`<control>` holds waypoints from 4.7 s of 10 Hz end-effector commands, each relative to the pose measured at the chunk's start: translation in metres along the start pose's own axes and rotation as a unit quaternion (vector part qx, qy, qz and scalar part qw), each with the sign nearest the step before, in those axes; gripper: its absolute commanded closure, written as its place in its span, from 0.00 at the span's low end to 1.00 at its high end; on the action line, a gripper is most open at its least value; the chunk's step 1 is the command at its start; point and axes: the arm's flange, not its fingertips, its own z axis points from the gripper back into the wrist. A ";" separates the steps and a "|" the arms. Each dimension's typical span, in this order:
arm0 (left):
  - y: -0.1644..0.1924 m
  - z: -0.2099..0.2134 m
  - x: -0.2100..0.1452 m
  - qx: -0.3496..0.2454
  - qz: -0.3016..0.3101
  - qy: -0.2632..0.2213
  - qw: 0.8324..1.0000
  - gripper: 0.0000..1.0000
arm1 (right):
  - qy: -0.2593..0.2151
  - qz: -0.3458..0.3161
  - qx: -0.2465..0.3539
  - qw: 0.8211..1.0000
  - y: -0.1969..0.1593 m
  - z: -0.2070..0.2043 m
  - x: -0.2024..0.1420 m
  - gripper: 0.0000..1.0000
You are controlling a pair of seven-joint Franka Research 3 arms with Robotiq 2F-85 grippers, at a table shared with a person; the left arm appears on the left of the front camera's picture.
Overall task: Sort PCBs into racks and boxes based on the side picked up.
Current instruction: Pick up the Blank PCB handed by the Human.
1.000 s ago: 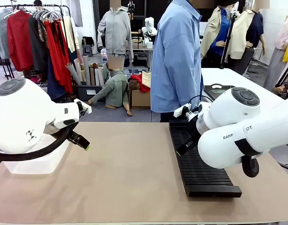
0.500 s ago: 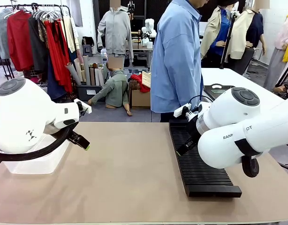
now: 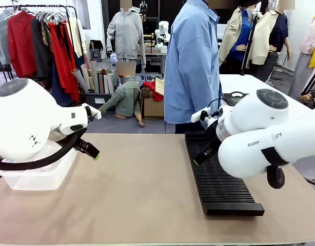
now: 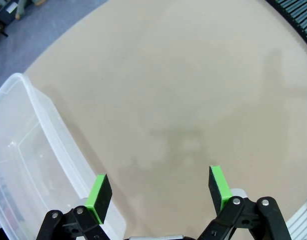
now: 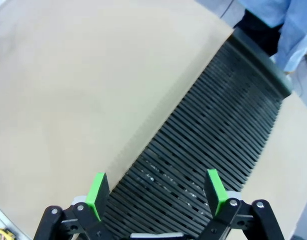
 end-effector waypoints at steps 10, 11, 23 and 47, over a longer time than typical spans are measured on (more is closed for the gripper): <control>0.121 0.103 0.056 -0.260 0.071 0.017 0.963 0.00 | -0.024 -0.162 0.248 0.955 -0.121 0.123 0.052 0.00; 0.137 0.104 0.044 -0.305 0.090 -0.007 0.948 0.00 | -0.064 -0.187 0.314 0.928 -0.144 0.132 0.041 0.00; 0.266 0.127 -0.053 -0.433 0.257 -0.172 0.847 0.00 | -0.190 -0.252 0.551 0.773 -0.282 0.120 -0.066 0.00; 0.266 0.127 -0.066 -0.426 0.280 -0.164 0.844 0.00 | -0.171 -0.244 0.551 0.780 -0.277 0.119 -0.075 0.00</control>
